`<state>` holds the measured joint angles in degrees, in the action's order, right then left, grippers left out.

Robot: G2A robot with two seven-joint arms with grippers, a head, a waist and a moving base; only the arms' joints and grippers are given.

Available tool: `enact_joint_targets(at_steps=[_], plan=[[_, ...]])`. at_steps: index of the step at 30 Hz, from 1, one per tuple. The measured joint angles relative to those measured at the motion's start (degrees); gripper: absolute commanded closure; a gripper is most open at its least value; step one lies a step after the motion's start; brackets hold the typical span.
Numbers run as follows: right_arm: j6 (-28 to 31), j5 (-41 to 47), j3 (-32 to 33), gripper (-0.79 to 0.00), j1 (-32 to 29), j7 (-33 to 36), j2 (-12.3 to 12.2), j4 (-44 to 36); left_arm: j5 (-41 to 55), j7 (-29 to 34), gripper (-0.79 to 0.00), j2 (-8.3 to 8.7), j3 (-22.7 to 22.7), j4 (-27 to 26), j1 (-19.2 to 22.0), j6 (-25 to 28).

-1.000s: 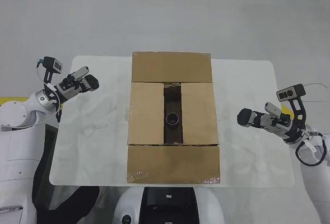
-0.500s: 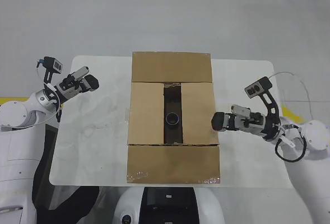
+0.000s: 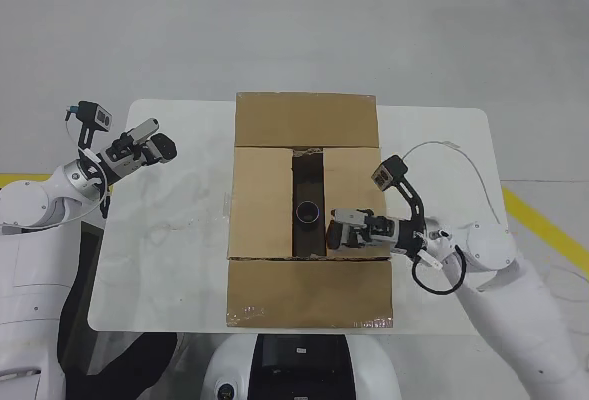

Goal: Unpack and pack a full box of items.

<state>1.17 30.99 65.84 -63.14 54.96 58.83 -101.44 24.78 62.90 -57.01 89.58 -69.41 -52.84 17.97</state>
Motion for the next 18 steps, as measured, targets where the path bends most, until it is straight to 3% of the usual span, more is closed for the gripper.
enact_joint_targets(at_steps=[9,18], plan=[[-2.4,-6.5,-5.0,-0.785,2.4,-5.5,1.1,-0.1,0.0,0.0,-0.785,0.0,0.0,0.0,0.0,0.0],[-3.5,-9.3,-9.3,-0.785,6.3,-6.4,2.4,2.2,0.0,0.0,-0.785,0.0,0.0,0.0,0.0,0.0]])
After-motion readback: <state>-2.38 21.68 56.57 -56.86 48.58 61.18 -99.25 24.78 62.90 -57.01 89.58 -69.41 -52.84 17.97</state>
